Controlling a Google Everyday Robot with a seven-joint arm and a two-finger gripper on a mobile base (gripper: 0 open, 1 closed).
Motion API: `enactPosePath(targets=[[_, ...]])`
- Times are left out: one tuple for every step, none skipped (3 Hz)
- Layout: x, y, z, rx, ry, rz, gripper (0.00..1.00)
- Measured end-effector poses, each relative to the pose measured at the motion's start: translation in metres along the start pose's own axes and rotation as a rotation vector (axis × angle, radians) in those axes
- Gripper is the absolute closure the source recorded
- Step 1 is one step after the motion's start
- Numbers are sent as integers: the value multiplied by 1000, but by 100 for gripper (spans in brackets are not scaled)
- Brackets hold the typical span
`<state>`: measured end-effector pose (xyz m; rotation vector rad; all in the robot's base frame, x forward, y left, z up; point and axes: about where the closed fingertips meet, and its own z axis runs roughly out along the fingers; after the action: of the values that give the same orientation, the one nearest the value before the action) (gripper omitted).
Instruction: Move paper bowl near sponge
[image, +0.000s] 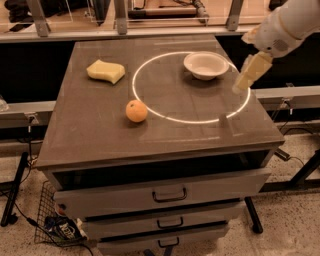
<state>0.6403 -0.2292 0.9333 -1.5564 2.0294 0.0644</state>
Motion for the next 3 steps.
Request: enactPosePath(targets=[[-12,-29,54,-35,-65,26,0],[-25,-40,94,-77,-97,45,0],[-41,-36,122,-116,-102,31,23]])
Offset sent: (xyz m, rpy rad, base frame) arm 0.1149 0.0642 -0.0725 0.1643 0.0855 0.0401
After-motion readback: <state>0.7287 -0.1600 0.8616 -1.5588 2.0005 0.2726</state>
